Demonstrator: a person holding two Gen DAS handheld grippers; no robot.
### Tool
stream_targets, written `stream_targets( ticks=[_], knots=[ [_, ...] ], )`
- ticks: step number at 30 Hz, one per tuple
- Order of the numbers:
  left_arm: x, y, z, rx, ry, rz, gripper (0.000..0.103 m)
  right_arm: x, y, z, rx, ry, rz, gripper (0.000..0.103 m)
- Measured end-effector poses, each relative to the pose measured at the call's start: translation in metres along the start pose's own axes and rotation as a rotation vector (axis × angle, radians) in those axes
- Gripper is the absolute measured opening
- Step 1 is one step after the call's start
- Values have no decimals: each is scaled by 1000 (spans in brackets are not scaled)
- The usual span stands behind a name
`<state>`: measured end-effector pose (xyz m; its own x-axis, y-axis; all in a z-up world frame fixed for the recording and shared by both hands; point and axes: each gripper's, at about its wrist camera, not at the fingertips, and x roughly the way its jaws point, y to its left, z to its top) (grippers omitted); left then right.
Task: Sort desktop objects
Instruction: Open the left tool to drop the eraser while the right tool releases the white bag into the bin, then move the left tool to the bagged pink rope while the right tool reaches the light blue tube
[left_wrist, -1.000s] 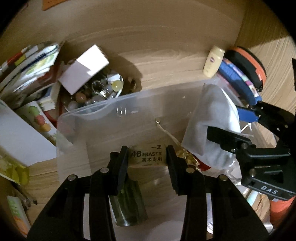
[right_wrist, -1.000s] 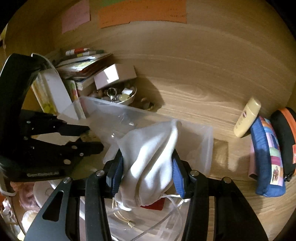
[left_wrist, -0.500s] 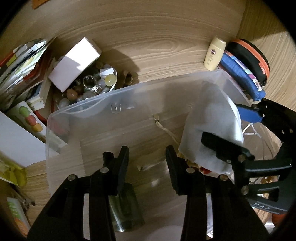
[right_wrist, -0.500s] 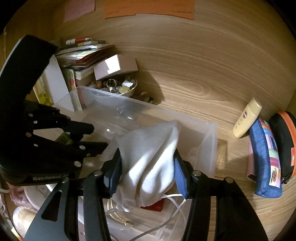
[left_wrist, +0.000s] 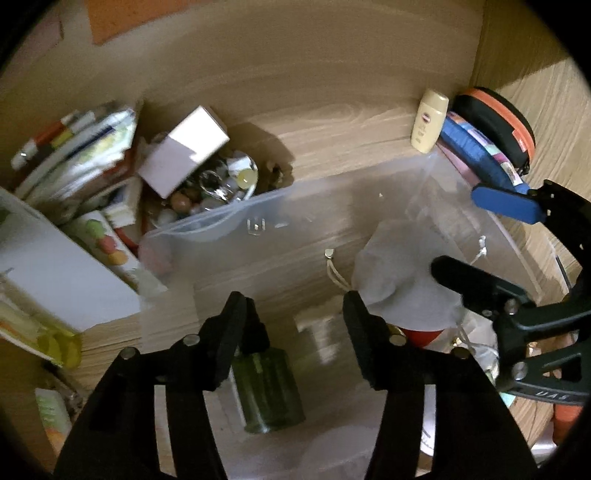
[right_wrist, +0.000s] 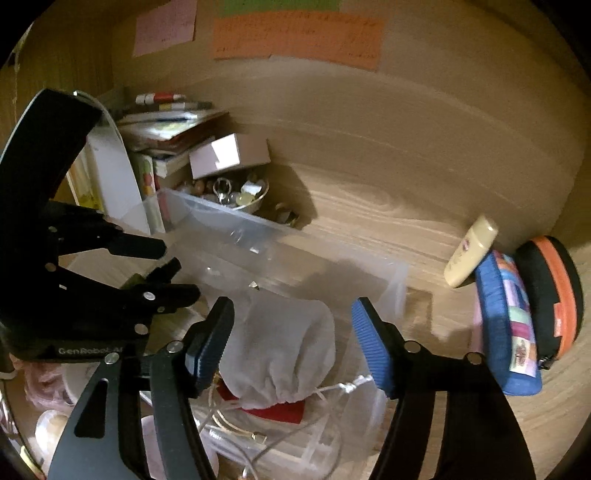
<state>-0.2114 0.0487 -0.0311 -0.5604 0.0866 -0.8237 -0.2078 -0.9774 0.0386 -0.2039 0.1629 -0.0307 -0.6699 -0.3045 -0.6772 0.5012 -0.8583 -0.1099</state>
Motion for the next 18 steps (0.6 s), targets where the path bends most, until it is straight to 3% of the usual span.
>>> stream_targets(
  ticks=[2, 7, 11, 18],
  knots=[
    [-11, 2, -1, -3, -23, 7, 58, -12, 0, 0, 12, -22, -2, 74],
    [-37, 3, -6, -15, -81, 29, 67, -47, 4, -2, 12, -78, -23, 76],
    [-55, 3, -12, -20, -114, 39, 69, -71, 8, -7, 7, -118, -48, 82],
    [-90, 8, -28, -46, -180, 65, 75, -108, 15, -18, -20, -162, -93, 84]
  ],
)
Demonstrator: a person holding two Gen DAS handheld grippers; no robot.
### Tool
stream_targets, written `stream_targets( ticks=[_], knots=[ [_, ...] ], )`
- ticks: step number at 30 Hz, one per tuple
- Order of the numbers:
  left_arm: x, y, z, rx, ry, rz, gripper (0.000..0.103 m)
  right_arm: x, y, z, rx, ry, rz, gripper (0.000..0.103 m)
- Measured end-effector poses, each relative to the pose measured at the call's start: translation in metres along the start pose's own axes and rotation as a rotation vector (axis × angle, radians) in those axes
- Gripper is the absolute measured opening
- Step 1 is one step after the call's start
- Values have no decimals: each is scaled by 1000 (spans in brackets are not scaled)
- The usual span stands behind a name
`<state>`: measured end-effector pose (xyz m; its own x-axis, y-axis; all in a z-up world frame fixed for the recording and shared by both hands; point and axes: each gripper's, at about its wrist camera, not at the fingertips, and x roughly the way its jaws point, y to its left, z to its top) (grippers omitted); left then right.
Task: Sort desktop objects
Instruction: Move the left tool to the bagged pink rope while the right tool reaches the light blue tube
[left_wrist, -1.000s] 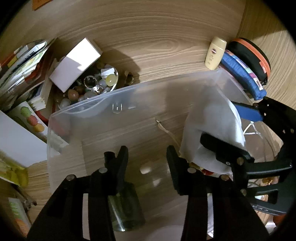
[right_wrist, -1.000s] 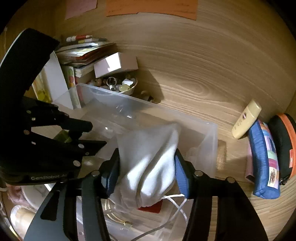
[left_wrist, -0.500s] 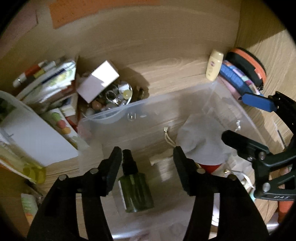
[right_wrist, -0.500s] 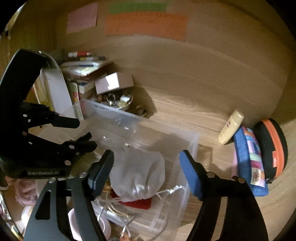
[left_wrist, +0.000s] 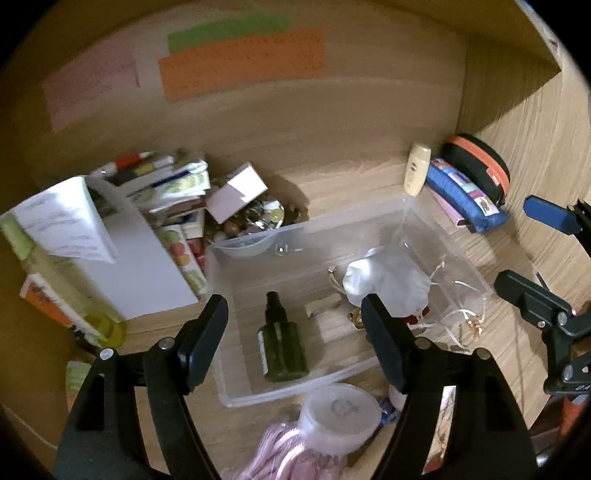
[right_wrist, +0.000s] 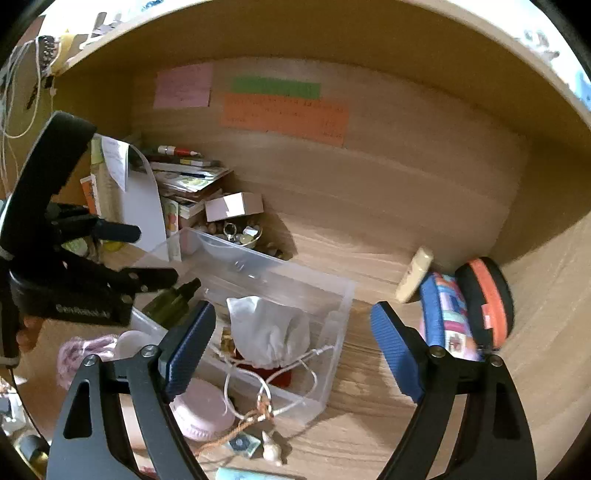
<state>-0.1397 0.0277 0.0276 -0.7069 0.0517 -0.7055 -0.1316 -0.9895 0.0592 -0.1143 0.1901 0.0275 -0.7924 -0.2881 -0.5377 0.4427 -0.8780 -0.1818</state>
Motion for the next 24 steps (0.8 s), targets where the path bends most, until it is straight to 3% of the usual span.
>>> stream_targets(
  ticks=[6, 12, 18, 24],
  knots=[
    [-35, 12, -13, -54, -80, 29, 85, -25, -5, -10, 23, -26, -3, 85],
    [-65, 29, -39, -97, -137, 46, 86, -45, -8, -29, 55, -34, -12, 89],
    [-68, 43, -70, -128, -117, 67, 86, -48, -9, -57, 78, 13, -18, 90],
    [-53, 51, -107, -148, -46, 65, 86, -38, -3, -89, 83, 94, -31, 90]
  ],
)
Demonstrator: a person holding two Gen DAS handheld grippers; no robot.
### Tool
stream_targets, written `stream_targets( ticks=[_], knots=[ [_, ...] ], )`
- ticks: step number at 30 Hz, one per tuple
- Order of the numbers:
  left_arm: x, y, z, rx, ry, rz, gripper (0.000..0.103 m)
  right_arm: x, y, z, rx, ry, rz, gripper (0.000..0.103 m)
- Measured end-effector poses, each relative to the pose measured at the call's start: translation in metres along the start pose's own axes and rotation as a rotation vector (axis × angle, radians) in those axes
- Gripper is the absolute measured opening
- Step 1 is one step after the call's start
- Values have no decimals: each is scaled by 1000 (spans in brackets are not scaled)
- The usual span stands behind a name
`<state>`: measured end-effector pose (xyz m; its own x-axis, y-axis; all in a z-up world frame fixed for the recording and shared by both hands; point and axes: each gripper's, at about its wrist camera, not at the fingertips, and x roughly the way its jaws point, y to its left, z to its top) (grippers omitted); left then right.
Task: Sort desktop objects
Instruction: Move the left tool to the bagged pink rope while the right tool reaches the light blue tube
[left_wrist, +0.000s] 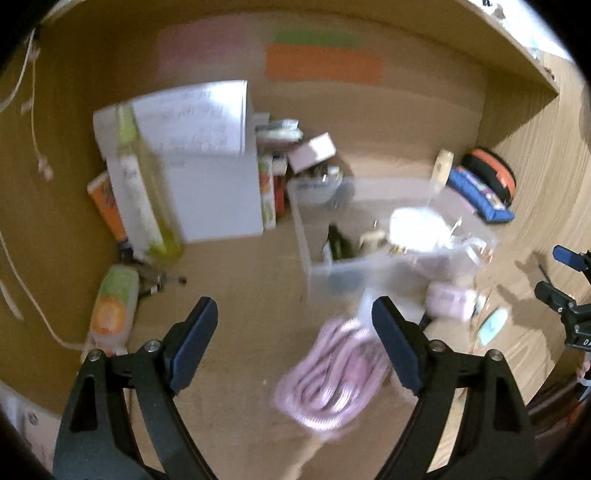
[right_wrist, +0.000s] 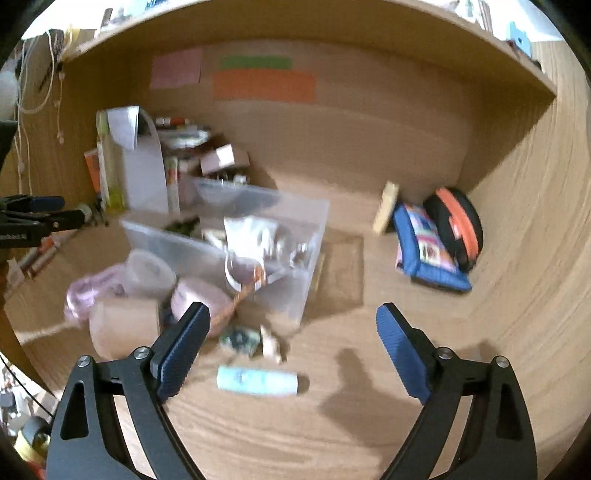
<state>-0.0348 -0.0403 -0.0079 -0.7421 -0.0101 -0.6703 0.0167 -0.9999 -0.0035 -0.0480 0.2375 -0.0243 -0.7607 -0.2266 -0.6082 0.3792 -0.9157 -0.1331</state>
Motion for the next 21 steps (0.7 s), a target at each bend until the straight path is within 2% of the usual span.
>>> stream_targets(
  ticks=[7, 13, 21],
  knots=[
    [12, 1, -40, -2, 83, -56, 86, 15, 1, -31, 43, 95, 35, 90],
    [24, -17, -64, 109, 133, -107, 86, 26, 4, -49, 52, 154, 56, 90],
    [56, -25, -58, 126, 219, -89, 86, 50, 11, -52, 56, 213, 76, 90]
  ],
)
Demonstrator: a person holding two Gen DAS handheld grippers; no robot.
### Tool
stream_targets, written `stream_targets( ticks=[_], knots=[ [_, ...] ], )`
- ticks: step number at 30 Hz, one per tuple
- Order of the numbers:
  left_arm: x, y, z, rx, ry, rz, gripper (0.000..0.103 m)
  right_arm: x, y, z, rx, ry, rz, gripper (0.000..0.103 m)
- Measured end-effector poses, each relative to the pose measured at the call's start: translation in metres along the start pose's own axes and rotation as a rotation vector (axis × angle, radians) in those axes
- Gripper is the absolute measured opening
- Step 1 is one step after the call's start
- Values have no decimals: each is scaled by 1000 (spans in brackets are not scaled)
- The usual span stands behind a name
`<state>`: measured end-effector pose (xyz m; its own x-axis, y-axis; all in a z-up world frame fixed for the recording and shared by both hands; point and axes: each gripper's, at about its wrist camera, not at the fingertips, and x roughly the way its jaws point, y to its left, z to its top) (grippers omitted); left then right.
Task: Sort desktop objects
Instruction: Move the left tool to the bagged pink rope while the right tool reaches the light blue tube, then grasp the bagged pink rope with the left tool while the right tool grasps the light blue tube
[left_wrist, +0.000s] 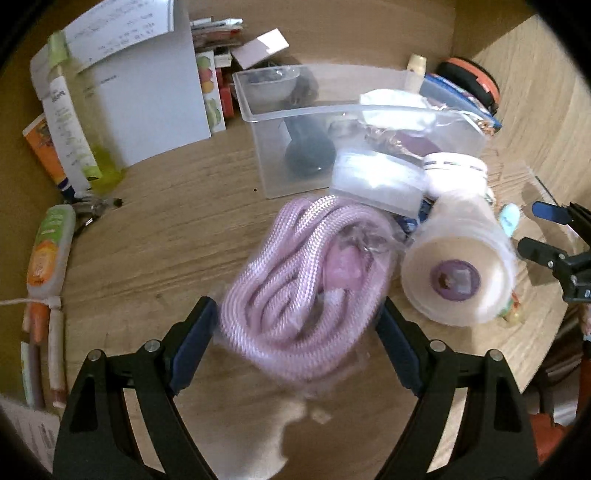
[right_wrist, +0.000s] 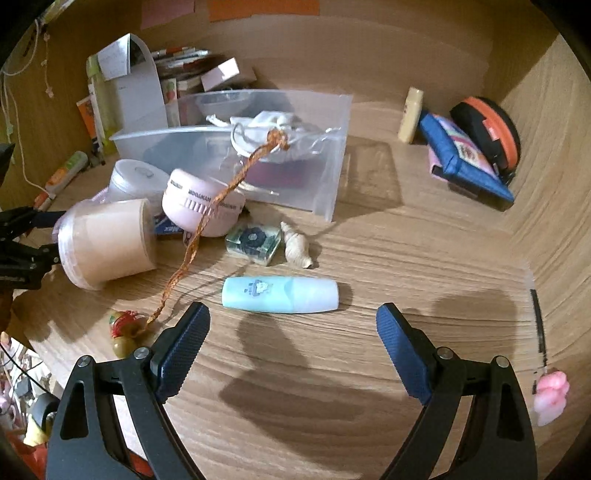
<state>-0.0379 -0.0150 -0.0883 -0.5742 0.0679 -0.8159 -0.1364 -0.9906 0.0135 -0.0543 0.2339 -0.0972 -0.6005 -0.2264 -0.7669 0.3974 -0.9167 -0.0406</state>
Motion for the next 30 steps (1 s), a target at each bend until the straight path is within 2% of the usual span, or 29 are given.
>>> stream_targets(
  ticks=[2, 7, 11, 13, 15, 17, 18, 19, 24, 30],
  knots=[
    [6, -2, 4, 4, 15, 11, 92, 6, 2, 2, -4, 10, 1, 90],
    [16, -7, 14, 21, 24, 1, 93, 15, 2, 6, 4, 15, -1, 90],
    [18, -9, 17, 48, -7, 5, 93, 21, 2, 7, 21, 30, 3, 88],
    [18, -9, 17, 53, -8, -18, 86, 22, 0, 7, 31, 25, 9, 88],
    [17, -10, 16, 57, -17, -14, 81, 22, -1, 8, 39, 18, 3, 83],
    [16, -12, 16, 65, -27, -13, 75, 22, -3, 8, 43, 9, 1, 74],
    [15, -12, 15, 69, -34, -10, 69, 21, -3, 8, 42, 5, 0, 71],
    [14, -12, 14, 73, -40, -4, 67, 21, -3, 8, 41, 1, 1, 72],
    [13, -12, 14, 59, -53, 23, 62, 18, -4, 5, 43, -16, 12, 71],
    [2, 3, 7, -27, -79, 31, 58, 11, -19, 0, 102, -28, 43, 71]
  ],
)
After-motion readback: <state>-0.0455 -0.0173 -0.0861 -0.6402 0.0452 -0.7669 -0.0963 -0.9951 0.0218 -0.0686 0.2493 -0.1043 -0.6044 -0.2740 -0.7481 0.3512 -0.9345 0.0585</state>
